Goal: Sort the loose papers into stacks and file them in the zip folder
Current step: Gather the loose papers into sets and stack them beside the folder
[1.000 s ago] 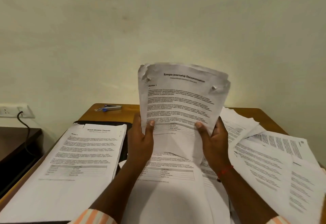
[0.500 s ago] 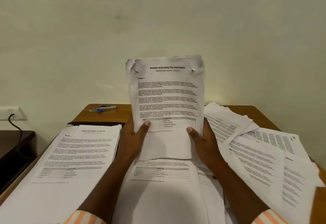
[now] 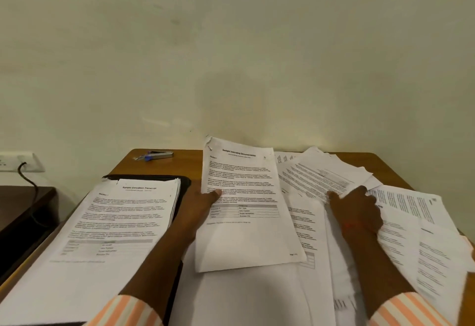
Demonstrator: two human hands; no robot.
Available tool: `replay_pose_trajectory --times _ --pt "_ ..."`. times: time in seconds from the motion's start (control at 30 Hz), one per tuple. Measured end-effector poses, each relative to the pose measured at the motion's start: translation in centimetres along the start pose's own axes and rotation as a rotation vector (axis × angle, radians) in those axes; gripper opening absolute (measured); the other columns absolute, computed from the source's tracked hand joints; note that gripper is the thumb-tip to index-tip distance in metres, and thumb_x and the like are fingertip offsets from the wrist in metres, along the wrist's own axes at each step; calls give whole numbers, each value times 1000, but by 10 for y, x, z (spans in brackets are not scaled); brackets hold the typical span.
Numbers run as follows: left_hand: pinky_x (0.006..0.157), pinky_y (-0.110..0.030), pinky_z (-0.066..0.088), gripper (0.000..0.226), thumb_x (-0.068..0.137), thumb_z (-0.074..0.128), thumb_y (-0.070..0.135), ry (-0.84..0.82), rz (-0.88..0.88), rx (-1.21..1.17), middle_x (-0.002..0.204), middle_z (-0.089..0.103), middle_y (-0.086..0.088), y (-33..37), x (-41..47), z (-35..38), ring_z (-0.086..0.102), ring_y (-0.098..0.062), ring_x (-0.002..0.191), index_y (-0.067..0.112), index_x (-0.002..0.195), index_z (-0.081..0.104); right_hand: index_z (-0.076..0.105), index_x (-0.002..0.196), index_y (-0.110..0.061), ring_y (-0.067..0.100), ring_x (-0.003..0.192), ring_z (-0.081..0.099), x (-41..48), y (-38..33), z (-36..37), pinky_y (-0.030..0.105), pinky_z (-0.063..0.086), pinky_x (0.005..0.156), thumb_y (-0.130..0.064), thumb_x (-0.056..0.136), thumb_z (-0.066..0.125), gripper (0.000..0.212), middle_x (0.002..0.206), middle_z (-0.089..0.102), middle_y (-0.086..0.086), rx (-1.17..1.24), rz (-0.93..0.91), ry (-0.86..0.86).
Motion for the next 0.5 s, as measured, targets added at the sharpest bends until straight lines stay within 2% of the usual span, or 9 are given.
replay_pose_trajectory --times 0.07,0.2,0.3,0.4,0.5 --pt "84 -43 61 26 97 67 14 14 -2 -5 113 75 -3 1 -1 1 76 -23 95 17 123 64 42 133 0 46 113 58 -1 -1 1 50 48 89 -56 83 71 80 125 54 27 -13 -19 -1" --pt "88 -50 60 20 98 66 13 33 -15 -39 112 76 -2 3 -4 2 75 -26 97 25 114 67 39 130 -1 47 103 63 2 -3 2 47 50 79 -32 86 75 65 112 63 27 123 -66 31" --pt "88 -50 60 20 98 66 13 48 -4 -57 111 76 -1 5 -5 2 75 -26 97 29 109 67 38 134 -4 50 109 60 4 -3 -3 51 49 88 -15 89 71 56 118 61 30 346 -52 98" --pt "90 -50 60 26 99 65 14 49 -1 -56 117 75 0 6 -6 3 75 -25 99 25 123 65 35 141 -11 44 109 61 6 -4 -8 50 52 94 -5 94 62 54 118 62 28 544 -31 157" --pt "90 -50 60 32 99 65 14 45 -2 -60 118 74 0 7 -7 3 74 -25 100 22 130 63 42 141 -20 31 94 65 8 -1 -8 42 57 82 5 92 56 58 104 64 17 658 -75 151"
Point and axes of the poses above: each hand's wrist, its own x-axis towards the middle knuckle, its own z-axis out of the palm, y = z × x, the point moved 2 cm from there along x, towards the middle knuckle
